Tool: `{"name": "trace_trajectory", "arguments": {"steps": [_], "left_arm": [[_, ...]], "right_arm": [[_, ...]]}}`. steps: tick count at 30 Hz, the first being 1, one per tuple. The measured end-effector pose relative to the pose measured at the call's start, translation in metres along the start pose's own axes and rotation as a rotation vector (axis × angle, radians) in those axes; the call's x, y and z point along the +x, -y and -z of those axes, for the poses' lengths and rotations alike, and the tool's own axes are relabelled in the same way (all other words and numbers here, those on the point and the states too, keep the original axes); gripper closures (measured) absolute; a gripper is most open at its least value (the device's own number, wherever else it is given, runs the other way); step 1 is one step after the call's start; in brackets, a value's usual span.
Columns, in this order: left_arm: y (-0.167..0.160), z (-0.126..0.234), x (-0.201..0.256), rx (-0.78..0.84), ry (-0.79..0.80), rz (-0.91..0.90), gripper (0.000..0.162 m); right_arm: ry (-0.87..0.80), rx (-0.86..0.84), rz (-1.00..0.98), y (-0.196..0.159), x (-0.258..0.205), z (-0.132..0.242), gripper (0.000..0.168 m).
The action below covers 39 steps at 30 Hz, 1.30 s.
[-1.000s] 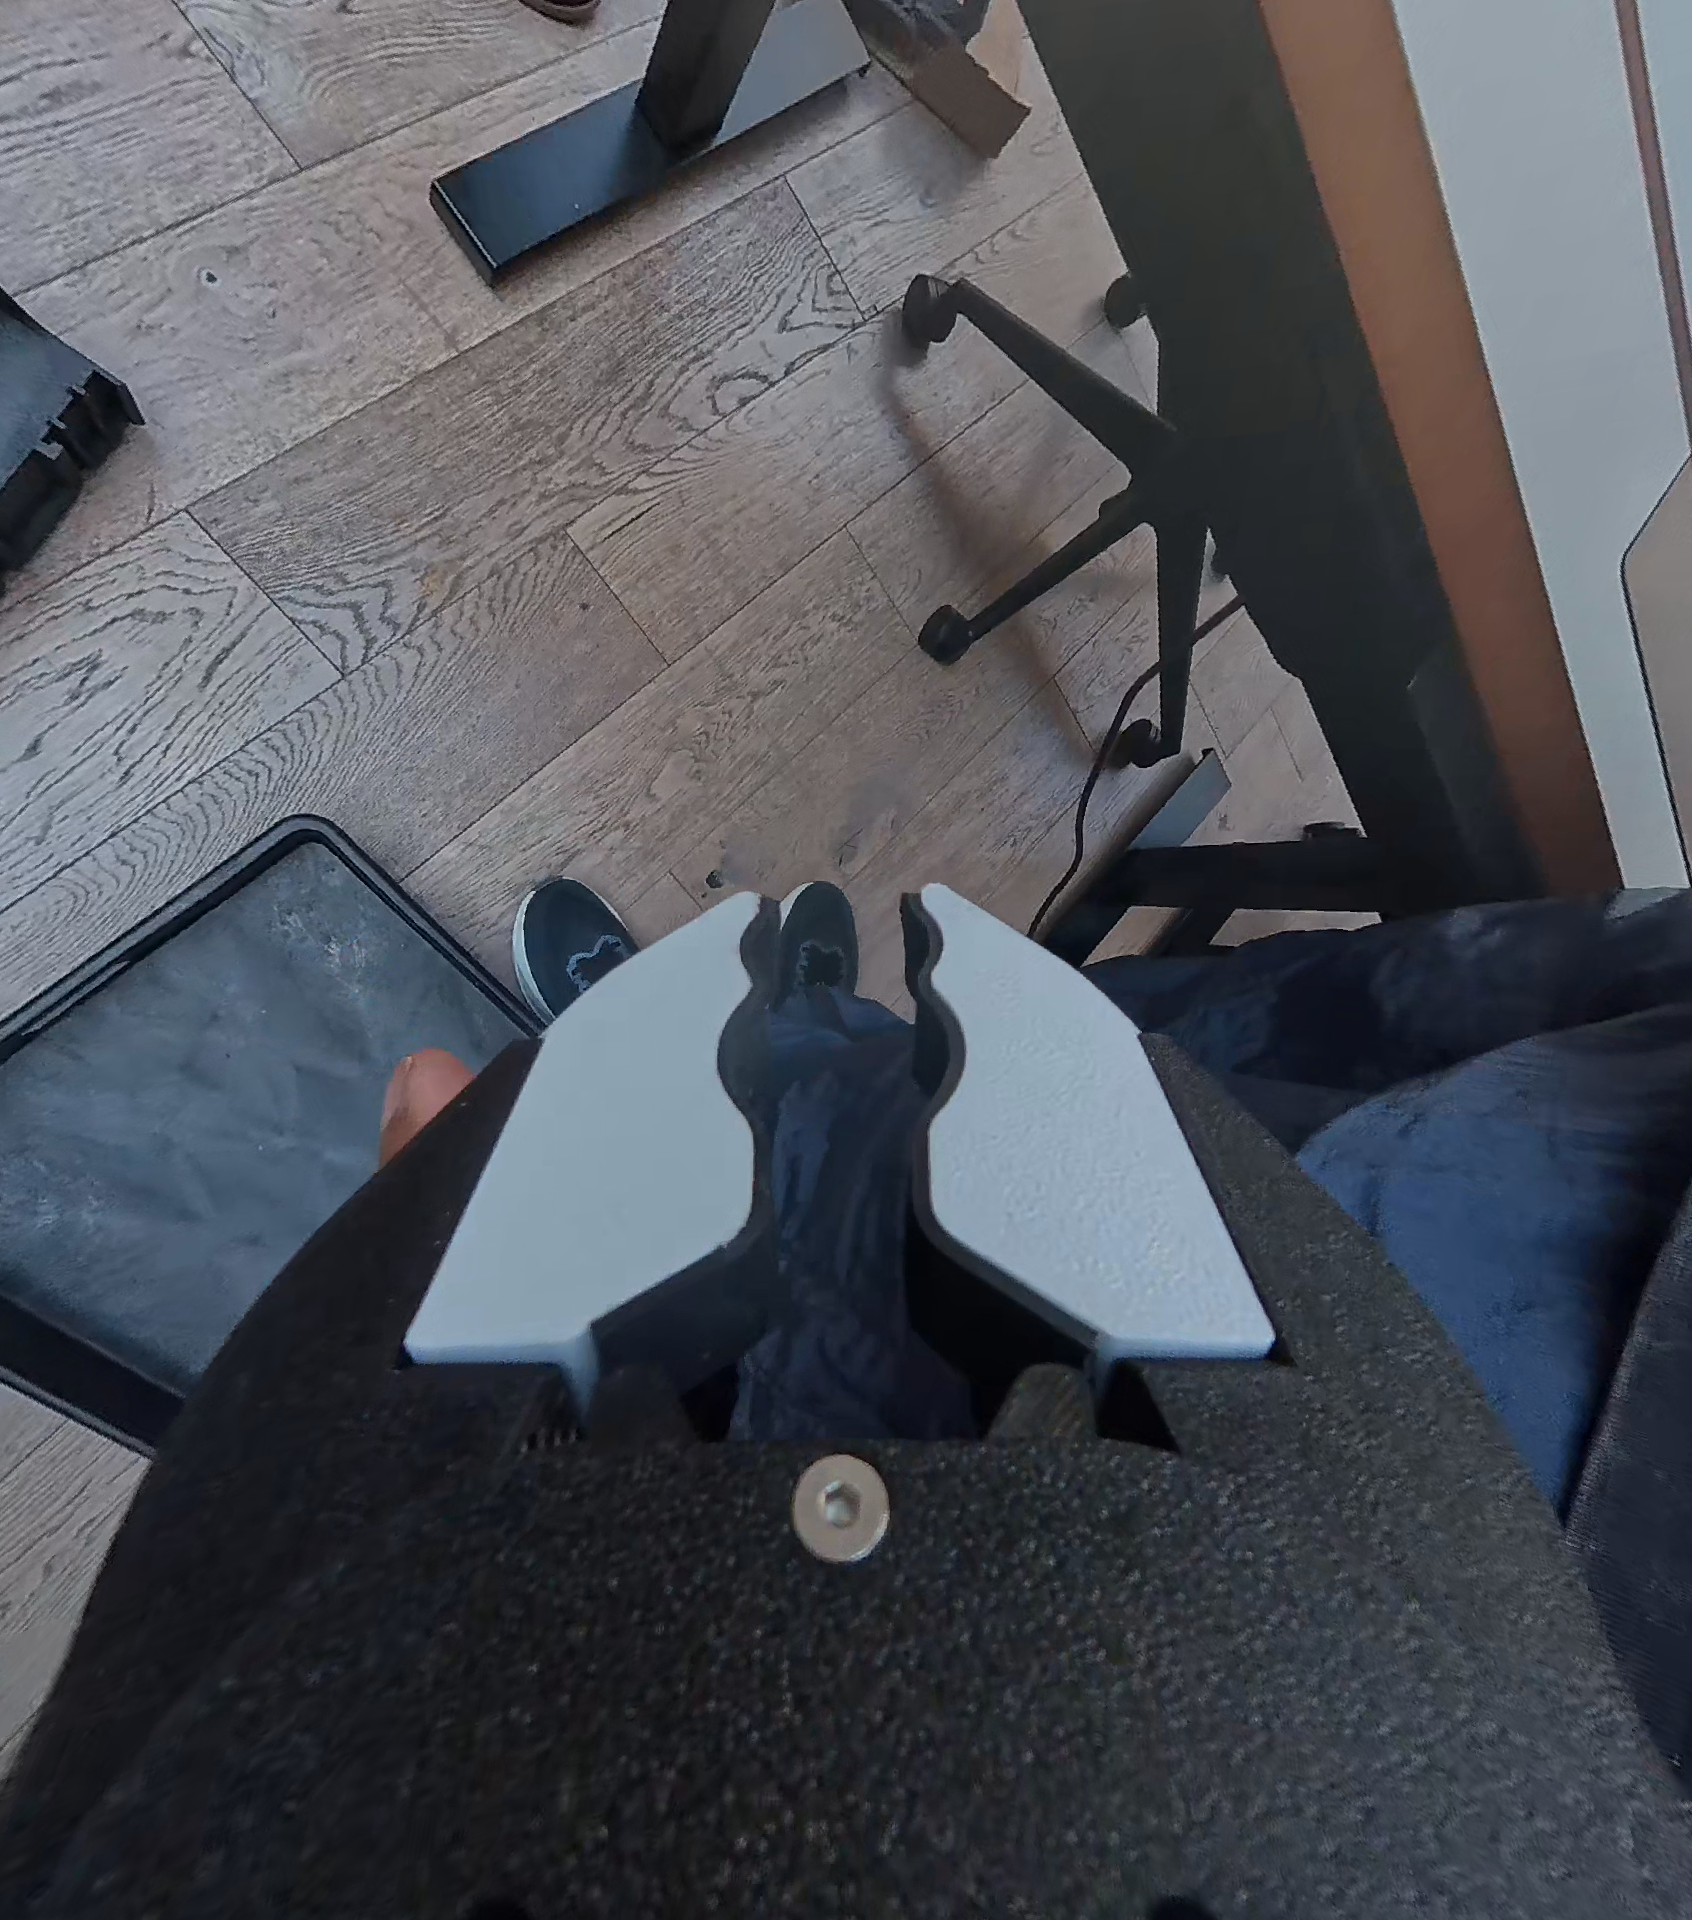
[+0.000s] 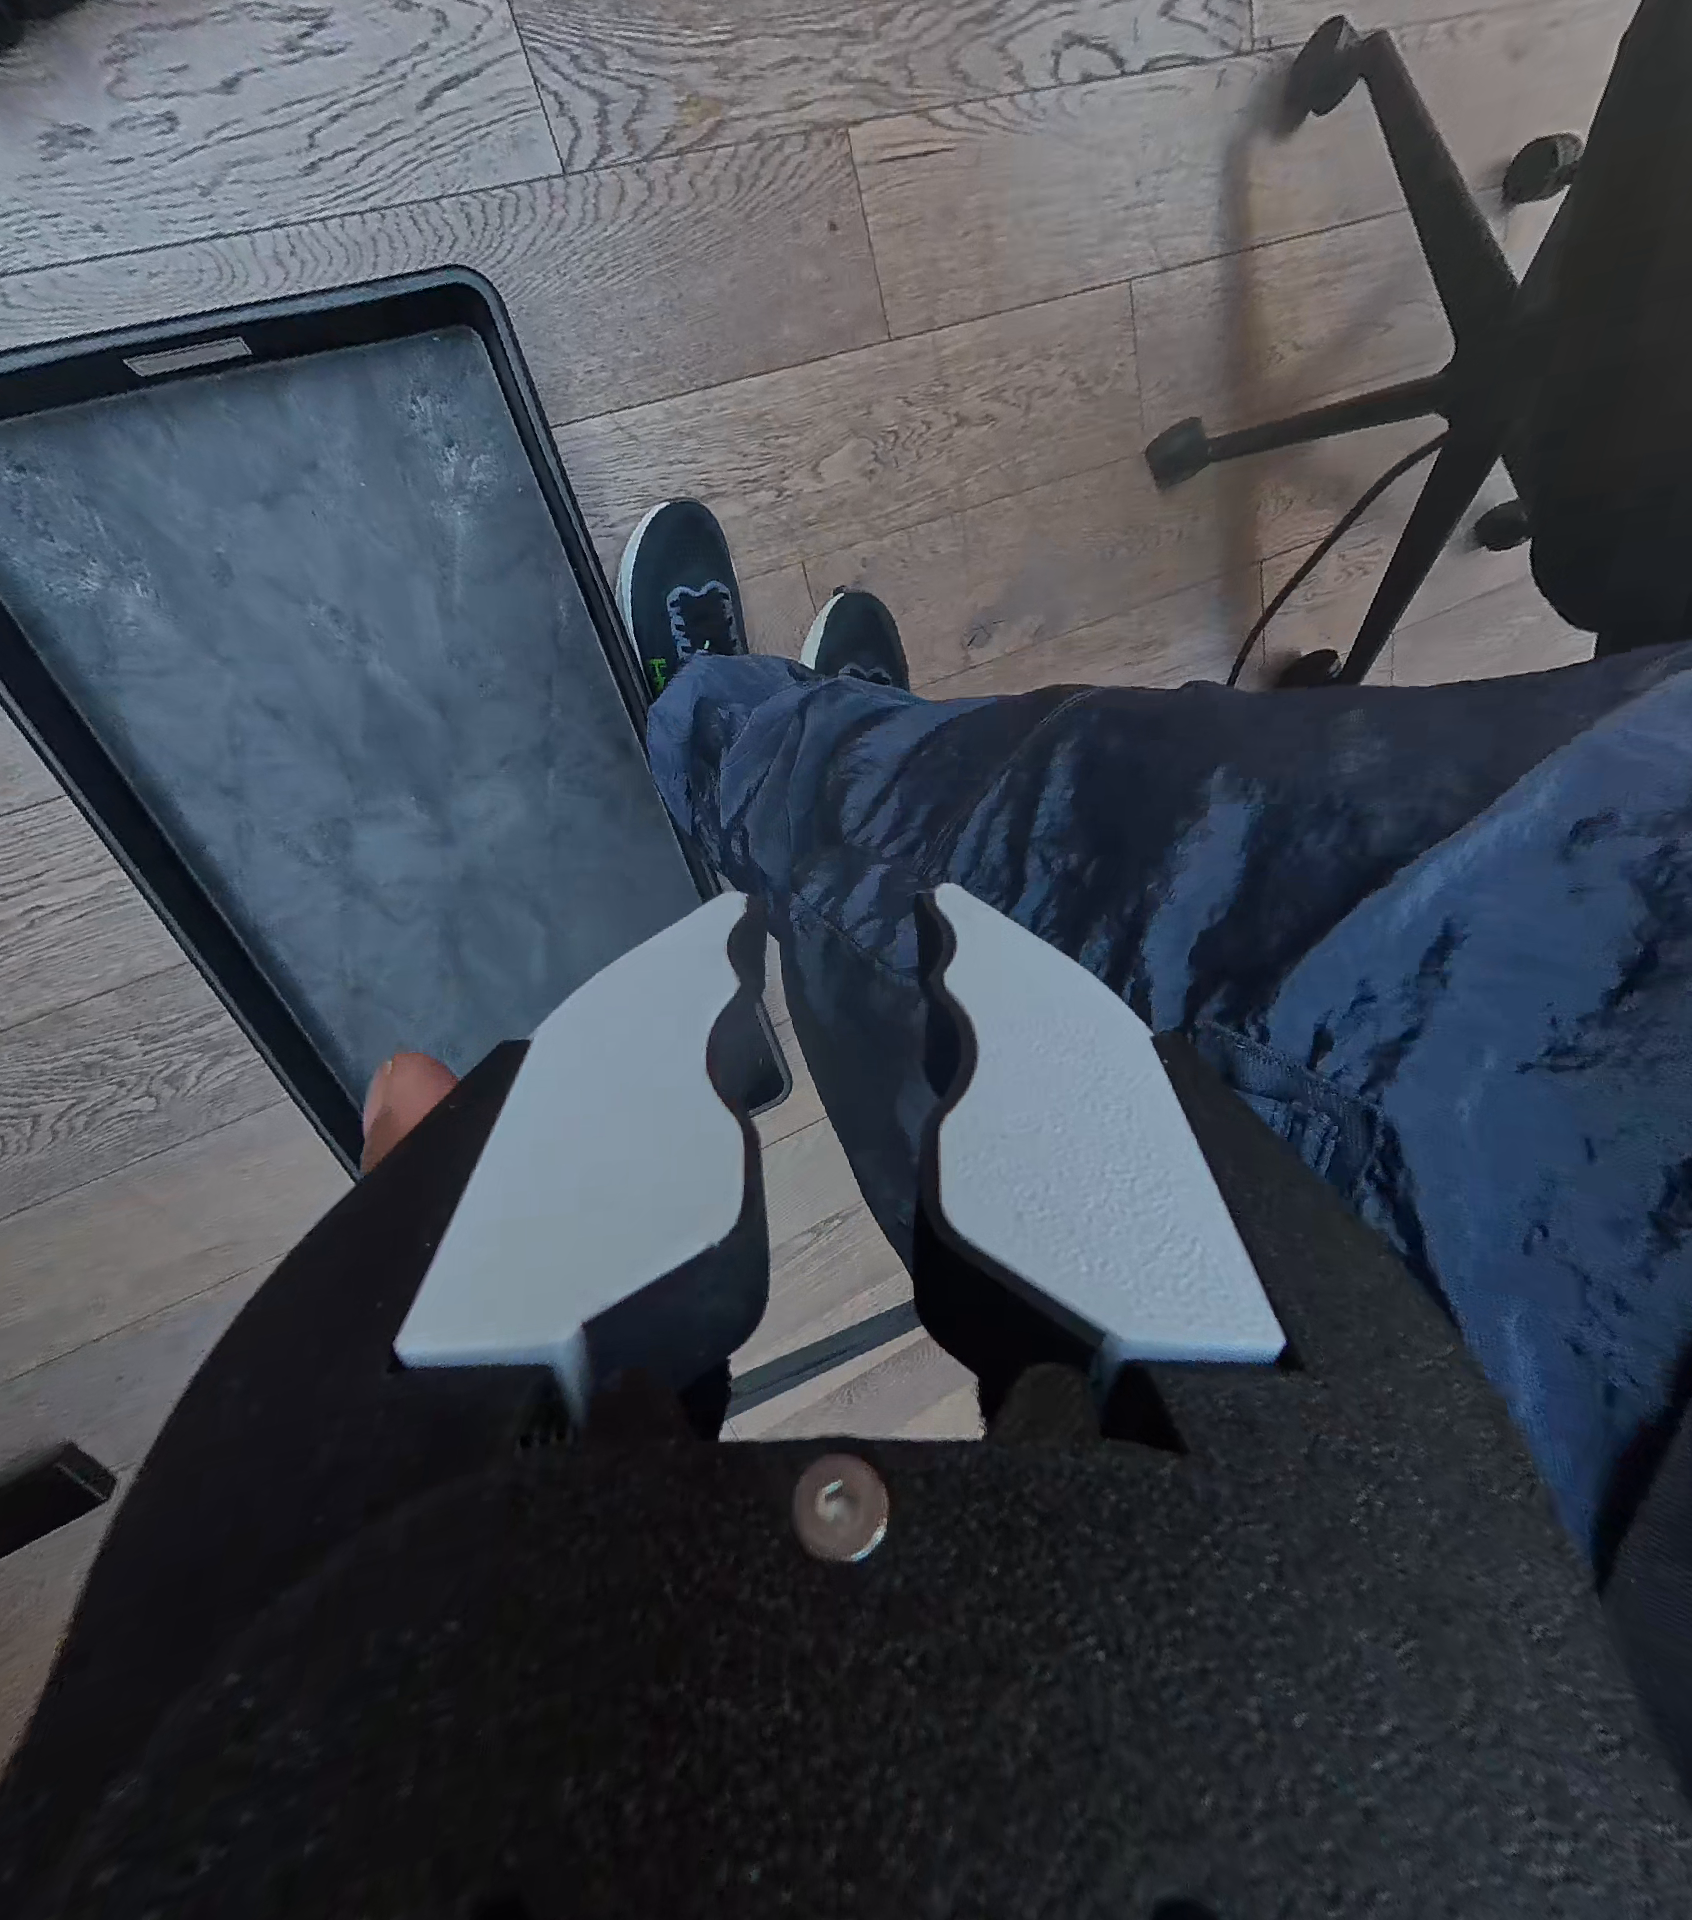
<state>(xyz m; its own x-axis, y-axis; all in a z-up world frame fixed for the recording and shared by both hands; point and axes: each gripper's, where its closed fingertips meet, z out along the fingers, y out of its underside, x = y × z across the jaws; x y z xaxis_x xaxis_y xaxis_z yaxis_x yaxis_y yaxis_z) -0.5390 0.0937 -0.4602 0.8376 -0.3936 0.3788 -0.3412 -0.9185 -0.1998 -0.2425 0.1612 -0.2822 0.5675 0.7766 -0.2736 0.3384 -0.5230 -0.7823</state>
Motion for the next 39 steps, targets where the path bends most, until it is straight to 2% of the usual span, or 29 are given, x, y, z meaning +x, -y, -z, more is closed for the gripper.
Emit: {"name": "trace_trajectory", "arguments": {"steps": [5,13,29,39], "left_arm": [[-0.001,-0.002,0.029,0.000,0.010,-0.042,0.134],[0.004,0.007,0.041,0.005,0.045,-0.074,0.134],[-0.013,0.010,0.049,-0.004,0.073,-0.051,0.134],[-0.017,0.021,0.037,-0.001,0.094,-0.032,0.133]], "right_arm": [[0.003,0.026,-0.013,-0.013,-0.006,0.013,0.149],[0.034,0.046,-0.033,-0.033,-0.022,0.021,0.149],[0.079,0.051,-0.006,-0.031,-0.019,0.020,0.149],[0.099,0.055,-0.003,-0.024,-0.021,0.009,0.150]]}}
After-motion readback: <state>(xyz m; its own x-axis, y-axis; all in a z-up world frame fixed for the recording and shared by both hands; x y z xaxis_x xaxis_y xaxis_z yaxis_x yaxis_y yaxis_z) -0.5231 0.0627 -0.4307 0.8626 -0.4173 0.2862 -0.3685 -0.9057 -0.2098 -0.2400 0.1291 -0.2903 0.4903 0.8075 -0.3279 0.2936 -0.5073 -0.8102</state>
